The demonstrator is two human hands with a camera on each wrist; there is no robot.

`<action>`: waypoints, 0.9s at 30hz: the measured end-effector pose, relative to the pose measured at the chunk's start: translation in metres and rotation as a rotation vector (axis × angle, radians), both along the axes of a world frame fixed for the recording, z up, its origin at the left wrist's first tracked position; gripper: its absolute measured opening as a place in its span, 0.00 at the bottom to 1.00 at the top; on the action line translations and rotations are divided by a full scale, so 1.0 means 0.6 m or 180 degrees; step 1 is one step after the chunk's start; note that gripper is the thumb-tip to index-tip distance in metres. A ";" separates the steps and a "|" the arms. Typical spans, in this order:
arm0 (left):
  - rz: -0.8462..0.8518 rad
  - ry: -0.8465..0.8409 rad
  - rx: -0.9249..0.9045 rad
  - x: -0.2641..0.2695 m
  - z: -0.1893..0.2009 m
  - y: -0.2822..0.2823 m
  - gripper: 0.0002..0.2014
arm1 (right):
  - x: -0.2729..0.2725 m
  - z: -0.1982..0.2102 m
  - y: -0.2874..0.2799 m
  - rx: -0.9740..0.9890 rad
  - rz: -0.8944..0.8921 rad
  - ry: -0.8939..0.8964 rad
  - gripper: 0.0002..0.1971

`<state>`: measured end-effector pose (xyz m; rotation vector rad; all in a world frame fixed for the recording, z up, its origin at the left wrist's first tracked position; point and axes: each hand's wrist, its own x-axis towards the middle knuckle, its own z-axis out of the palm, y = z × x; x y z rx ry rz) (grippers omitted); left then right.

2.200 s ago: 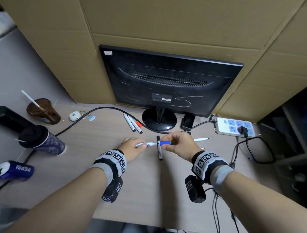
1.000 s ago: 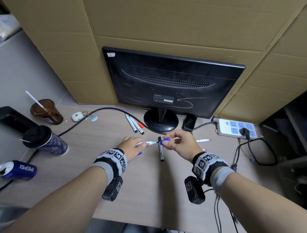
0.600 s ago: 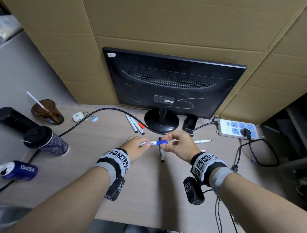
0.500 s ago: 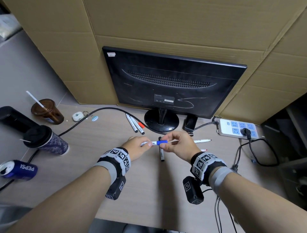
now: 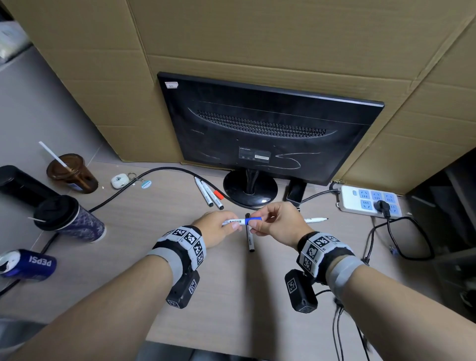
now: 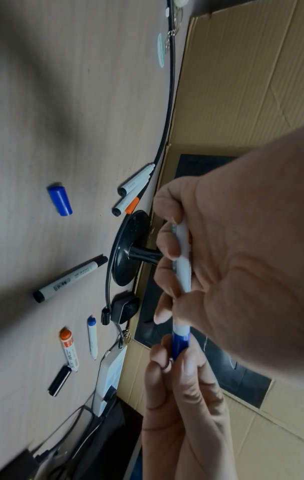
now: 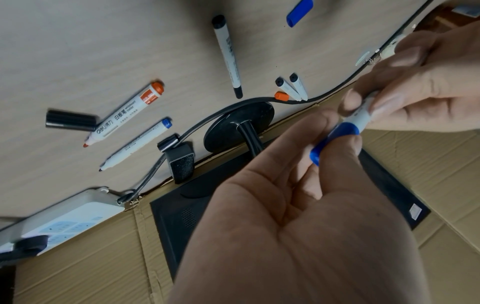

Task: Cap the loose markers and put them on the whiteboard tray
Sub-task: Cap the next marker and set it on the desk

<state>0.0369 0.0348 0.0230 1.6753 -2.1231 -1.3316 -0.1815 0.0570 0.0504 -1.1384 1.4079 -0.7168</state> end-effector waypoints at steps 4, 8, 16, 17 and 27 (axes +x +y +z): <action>0.0025 0.0128 -0.0047 0.002 -0.001 -0.005 0.12 | -0.002 0.012 -0.003 0.0022 0.0069 -0.0028 0.09; 0.0096 -0.0077 -0.0082 0.011 -0.008 -0.012 0.14 | -0.012 0.021 -0.002 0.0031 0.0018 0.0250 0.10; 0.0589 -0.1167 0.0125 0.069 -0.059 0.003 0.20 | -0.016 -0.086 0.005 -0.0030 0.0320 0.1370 0.08; 0.0650 -0.1165 0.0148 0.071 -0.067 0.007 0.18 | -0.006 -0.100 0.009 0.0017 0.0409 0.1466 0.07; 0.0750 -0.0866 0.0129 0.072 -0.166 -0.001 0.18 | 0.084 -0.188 -0.002 -0.0251 0.0566 0.1751 0.06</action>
